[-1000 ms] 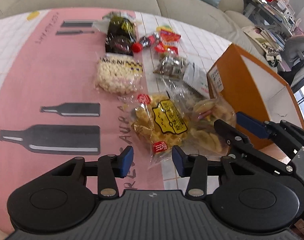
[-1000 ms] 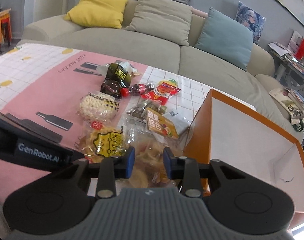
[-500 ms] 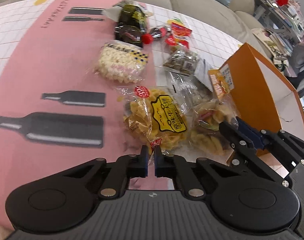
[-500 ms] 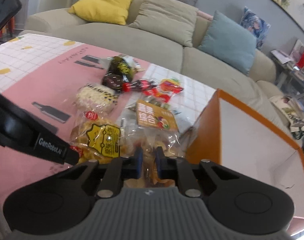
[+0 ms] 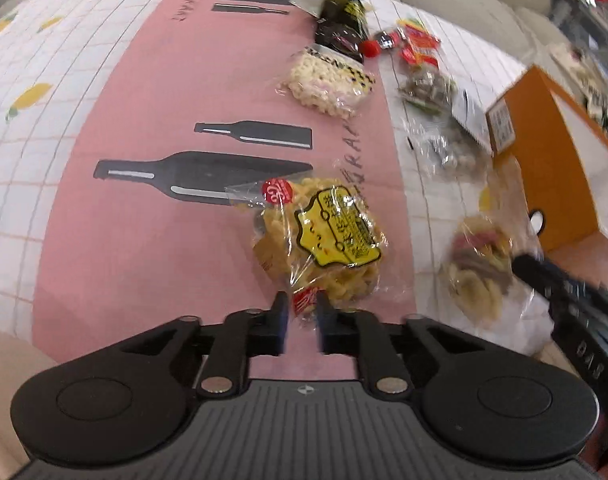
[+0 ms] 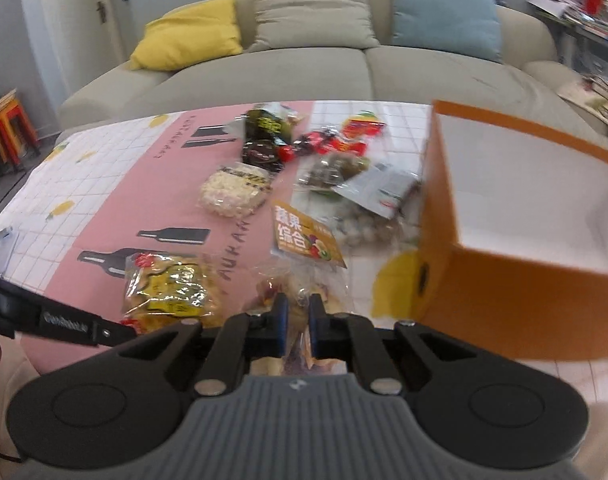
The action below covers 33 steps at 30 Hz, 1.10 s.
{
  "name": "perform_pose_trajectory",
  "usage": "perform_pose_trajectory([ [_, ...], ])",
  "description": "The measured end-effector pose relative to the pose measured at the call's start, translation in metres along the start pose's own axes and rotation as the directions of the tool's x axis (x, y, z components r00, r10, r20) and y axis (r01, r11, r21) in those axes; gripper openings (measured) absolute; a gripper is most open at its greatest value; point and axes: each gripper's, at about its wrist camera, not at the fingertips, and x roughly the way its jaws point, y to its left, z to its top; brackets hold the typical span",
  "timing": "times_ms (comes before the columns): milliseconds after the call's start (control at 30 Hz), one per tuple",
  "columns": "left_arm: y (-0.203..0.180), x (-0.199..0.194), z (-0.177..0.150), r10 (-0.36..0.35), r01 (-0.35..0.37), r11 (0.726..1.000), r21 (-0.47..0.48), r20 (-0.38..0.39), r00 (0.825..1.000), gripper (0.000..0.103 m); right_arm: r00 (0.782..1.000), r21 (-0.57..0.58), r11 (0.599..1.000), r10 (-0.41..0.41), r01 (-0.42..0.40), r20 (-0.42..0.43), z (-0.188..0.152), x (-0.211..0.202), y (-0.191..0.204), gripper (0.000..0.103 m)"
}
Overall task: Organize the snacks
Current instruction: 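Grasp the yellow-labelled cookie bag with the left tool while the right tool grasps the mixed fruit bag, then carry both bags into the orange box and open both tools to release them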
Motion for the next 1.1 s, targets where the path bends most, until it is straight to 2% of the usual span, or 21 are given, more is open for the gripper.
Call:
perform_pose_trajectory([
  [33,0.001,0.0,0.0,-0.01,0.011,1.0,-0.019,0.006,1.0,0.056,1.0,0.005,1.0,-0.008,0.008,0.001,-0.001,-0.002,-0.003,0.008],
  [67,0.002,-0.001,0.001,-0.013,0.014,0.999,-0.044,0.022,1.0,0.073,1.0,0.015,1.0,-0.014,0.014,-0.001,-0.002,-0.003,-0.007,0.009],
  [100,0.002,-0.002,0.001,-0.005,0.008,0.998,-0.068,0.041,0.999,0.077,1.0,0.032,0.999,-0.022,0.022,-0.008,-0.003,-0.003,-0.01,0.01],
  [200,-0.002,0.0,0.003,0.011,-0.003,0.994,-0.111,0.068,0.998,0.081,1.0,0.085,0.996,-0.018,0.019,-0.015,-0.002,-0.002,-0.02,0.025],
  [267,-0.003,0.005,0.006,0.018,-0.007,0.988,-0.154,0.07,0.997,0.085,1.0,0.11,0.994,-0.013,0.015,-0.018,0.0,0.0,-0.023,0.05],
  [333,-0.003,0.01,0.007,0.027,-0.013,0.98,-0.197,0.066,0.997,0.085,1.0,0.124,0.992,-0.012,0.014,-0.017,0.0,0.004,-0.022,0.063],
  [467,-0.006,0.017,0.012,0.036,-0.017,0.962,-0.274,0.066,0.997,0.089,1.0,0.121,0.993,-0.009,0.012,-0.025,0.002,0.013,-0.022,0.079],
  [667,-0.019,0.031,0.022,0.101,-0.083,0.959,-0.272,0.051,0.994,0.091,0.999,0.114,0.993,-0.018,0.023,-0.046,0.0,0.027,-0.019,0.084],
  [800,-0.028,0.04,0.023,0.14,-0.128,0.968,-0.214,0.04,0.989,0.095,0.998,0.084,0.996,-0.029,0.033,-0.05,-0.005,0.034,-0.016,0.084],
  [867,-0.032,0.045,0.023,0.154,-0.145,0.972,-0.183,0.04,0.987,0.1,0.998,0.075,0.996,-0.041,0.045,-0.05,-0.007,0.036,-0.017,0.083],
  [967,-0.037,0.049,0.023,0.176,-0.169,0.977,-0.133,0.038,0.984,0.1,0.997,0.075,0.996,-0.053,0.057,-0.054,-0.01,0.04,-0.021,0.08],
  [1033,-0.04,0.051,0.023,0.184,-0.18,0.979,-0.096,0.04,0.982,0.1,0.997,0.084,0.995,-0.051,0.056,-0.057,-0.012,0.043,-0.025,0.079],
  [1100,-0.042,0.051,0.022,0.183,-0.181,0.982,-0.049,0.052,0.982,0.096,0.997,0.088,0.995,-0.046,0.052,-0.06,-0.013,0.046,-0.026,0.073],
])
